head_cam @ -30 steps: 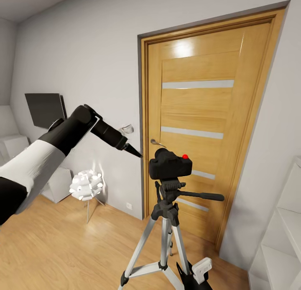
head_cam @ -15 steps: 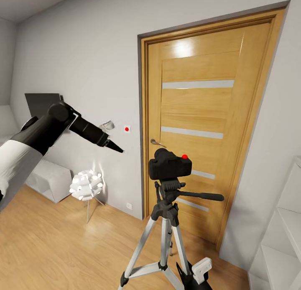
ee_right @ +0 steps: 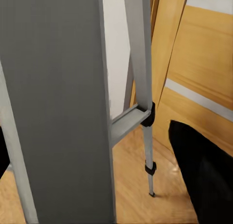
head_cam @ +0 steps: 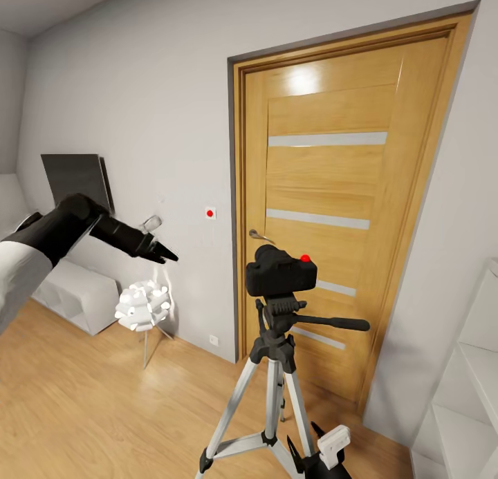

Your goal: Attach the digital camera to the camera tripod in the bedroom.

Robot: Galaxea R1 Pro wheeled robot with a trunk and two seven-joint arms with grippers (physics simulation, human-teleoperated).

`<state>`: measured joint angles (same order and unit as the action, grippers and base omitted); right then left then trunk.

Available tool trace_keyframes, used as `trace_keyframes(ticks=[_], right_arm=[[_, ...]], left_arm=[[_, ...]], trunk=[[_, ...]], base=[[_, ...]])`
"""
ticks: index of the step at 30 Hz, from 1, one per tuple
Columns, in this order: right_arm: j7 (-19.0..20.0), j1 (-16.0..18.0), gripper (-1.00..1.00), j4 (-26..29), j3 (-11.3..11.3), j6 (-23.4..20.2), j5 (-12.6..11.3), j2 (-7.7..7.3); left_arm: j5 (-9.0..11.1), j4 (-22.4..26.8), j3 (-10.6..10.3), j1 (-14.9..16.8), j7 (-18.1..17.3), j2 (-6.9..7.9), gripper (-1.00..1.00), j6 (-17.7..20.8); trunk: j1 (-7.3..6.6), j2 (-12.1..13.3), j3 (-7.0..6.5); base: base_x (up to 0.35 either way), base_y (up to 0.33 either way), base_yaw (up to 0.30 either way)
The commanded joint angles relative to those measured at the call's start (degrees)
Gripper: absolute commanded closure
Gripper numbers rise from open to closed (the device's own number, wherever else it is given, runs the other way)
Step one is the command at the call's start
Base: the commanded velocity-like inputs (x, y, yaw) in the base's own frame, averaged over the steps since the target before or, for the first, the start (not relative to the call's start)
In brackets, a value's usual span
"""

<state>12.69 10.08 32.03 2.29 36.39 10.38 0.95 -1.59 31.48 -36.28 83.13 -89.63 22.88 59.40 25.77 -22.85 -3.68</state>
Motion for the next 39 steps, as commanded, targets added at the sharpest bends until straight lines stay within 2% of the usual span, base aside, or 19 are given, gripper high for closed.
trace_keyframes(ticks=[1, 4, 9, 10, 14, 17, 23, 26, 32, 39], right_arm=[[0.14, 0.03, -1.0, -0.04, -0.1, 0.15, 0.16, 0.02], [0.14, 0.03, -1.0, -0.04, -0.1, 0.12, 0.16, 0.02], [0.14, 0.03, -1.0, -0.04, -0.1, 0.13, 0.16, 0.02], [0.14, 0.03, -1.0, -0.04, -0.1, 0.15, 0.16, 0.02], [0.14, 0.03, -1.0, -0.04, -0.1, 0.16, 0.16, 0.02], [0.14, 0.03, -1.0, -0.04, -0.06, 0.17, 0.16, 0.02], [0.14, 0.03, -1.0, -0.04, -0.09, 0.17, 0.16, 0.02], [0.14, 0.03, -1.0, -0.04, -0.09, 0.17, 0.16, 0.02], [0.14, 0.03, -1.0, -0.04, -0.04, 0.17, 0.15, 0.02], [0.14, 0.03, -1.0, -0.04, -0.08, 0.17, 0.14, 0.02]], left_arm=[[-0.12, -2.13, -0.21, 0.02, -0.37, -0.16, -1.0, 0.6], [-0.07, -8.07, -0.16, -0.02, 1.79, -0.77, -1.0, 0.6], [0.11, -17.44, -0.01, -0.06, 9.51, -2.09, -1.0, 0.6], [0.48, -21.46, 0.07, -0.09, 13.12, -2.81, -1.0, -0.97], [2.7, -26.93, 0.35, -0.85, 20.24, -4.45, -1.0, -8.31], [5.57, -28.62, 0.5, -3.27, 25.52, -5.15, -1.0, -12.61], [12.91, -29.89, 0.64, -8.69, 36.34, -6.25, -1.0, -20.55], [15.48, -30.11, 0.66, -10.8, 42.21, -6.72, -1.0, -24.75], [17.6, -30.28, 0.69, -14.63, 53.57, -7.85, -1.0, -31.06], [18.54, -30.33, 0.75, -18.65, 65.35, -8.78, -1.0, -33.99]], trunk=[[0.01, -0.06, 0.02], [0.01, -0.06, 0.02], [0.01, -0.06, 0.02], [0.01, -0.06, 0.02], [0.01, -0.06, 0.02], [0.01, -0.06, 0.02], [0.01, -0.06, 0.02], [0.01, -0.06, 0.02], [0.01, -0.06, 0.02], [0.01, -0.06, 0.02]], base=[[0.0, 0.0, 0.0], [0.0, 0.0, 0.0], [0.0, 0.0, 0.0], [0.0, 0.0, 0.0], [0.0, 0.0, 0.0], [0.0, 0.0, 0.0], [0.0, 0.0, 0.0], [0.0, 0.0, 0.0], [0.0, 0.0, 0.0], [0.0, 0.0, 0.0]])
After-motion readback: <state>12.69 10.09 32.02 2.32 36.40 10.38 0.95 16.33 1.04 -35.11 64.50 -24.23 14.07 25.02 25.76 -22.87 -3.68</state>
